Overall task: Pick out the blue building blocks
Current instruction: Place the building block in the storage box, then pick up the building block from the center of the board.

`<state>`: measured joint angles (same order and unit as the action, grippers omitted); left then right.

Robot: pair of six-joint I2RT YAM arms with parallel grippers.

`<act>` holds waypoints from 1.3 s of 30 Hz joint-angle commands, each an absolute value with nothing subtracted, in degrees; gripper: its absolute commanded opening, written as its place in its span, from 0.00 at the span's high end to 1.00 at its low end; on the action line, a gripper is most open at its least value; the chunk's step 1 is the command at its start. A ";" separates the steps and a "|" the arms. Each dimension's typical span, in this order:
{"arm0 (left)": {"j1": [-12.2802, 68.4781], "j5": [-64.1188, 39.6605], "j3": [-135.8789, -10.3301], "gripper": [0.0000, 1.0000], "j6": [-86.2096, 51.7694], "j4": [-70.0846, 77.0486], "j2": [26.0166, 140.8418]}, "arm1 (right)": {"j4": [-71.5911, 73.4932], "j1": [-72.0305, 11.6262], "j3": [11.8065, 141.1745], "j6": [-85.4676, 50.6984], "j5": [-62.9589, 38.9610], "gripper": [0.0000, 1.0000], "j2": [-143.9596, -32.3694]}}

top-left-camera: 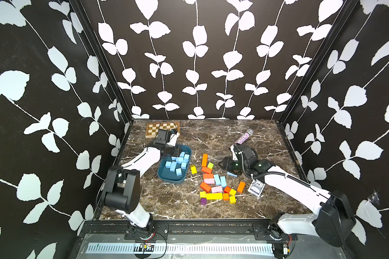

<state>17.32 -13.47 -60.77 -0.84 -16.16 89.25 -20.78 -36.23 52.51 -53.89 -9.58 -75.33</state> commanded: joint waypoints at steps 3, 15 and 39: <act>21.79 -20.21 -57.24 0.50 13.24 -16.40 83.41 | -31.49 -34.54 57.39 -53.31 -8.09 0.51 -79.53; 23.51 -22.77 -54.92 0.48 20.62 -17.10 81.50 | -57.88 -32.08 70.91 -50.61 -1.05 0.41 -94.25; 23.49 -22.08 -52.05 0.47 17.84 -15.41 78.75 | -54.32 -29.28 77.26 -48.14 -0.76 0.23 -107.36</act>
